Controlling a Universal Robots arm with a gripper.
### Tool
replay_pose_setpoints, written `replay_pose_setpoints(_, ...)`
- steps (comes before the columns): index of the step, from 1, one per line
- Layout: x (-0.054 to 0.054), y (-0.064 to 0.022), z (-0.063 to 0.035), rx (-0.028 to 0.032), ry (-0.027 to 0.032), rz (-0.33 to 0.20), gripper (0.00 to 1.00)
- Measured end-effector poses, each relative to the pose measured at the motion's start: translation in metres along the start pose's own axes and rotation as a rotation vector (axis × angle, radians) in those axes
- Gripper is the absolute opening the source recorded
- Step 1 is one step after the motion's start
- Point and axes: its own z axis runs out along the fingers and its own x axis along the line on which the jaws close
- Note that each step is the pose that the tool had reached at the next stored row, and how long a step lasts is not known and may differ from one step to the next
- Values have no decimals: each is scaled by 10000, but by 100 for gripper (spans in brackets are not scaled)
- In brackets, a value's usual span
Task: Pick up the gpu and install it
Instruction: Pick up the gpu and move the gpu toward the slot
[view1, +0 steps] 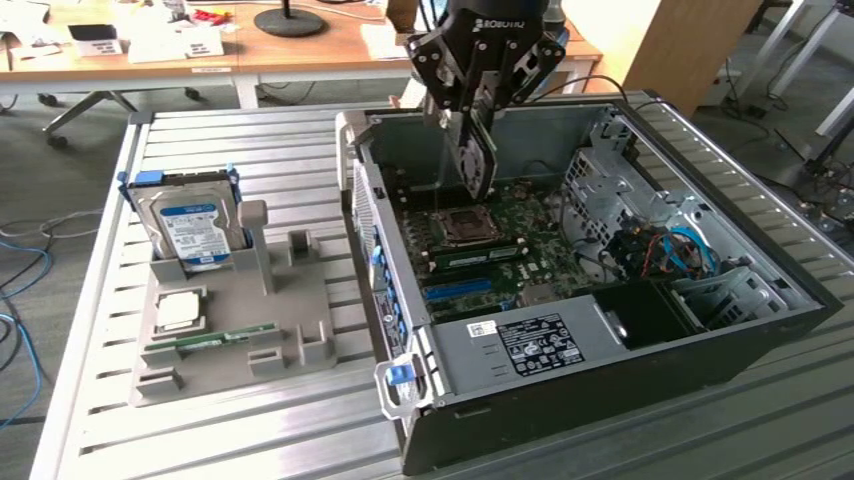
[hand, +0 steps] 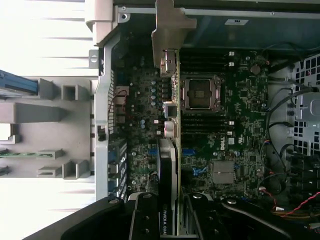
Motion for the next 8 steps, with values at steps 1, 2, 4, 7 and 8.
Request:
replay_pose_setpoints(1,-17,0,0,0,0,0,27)
replay_pose_setpoints(2,-35,0,1,0,0,-1,27)
replay_pose_setpoints(4,-72,1,2,0,-1,-1,27)
replay_pose_setpoints(7,-126,2,3,1,0,0,27)
replay_pose_setpoints(8,-140,2,3,0,0,0,27)
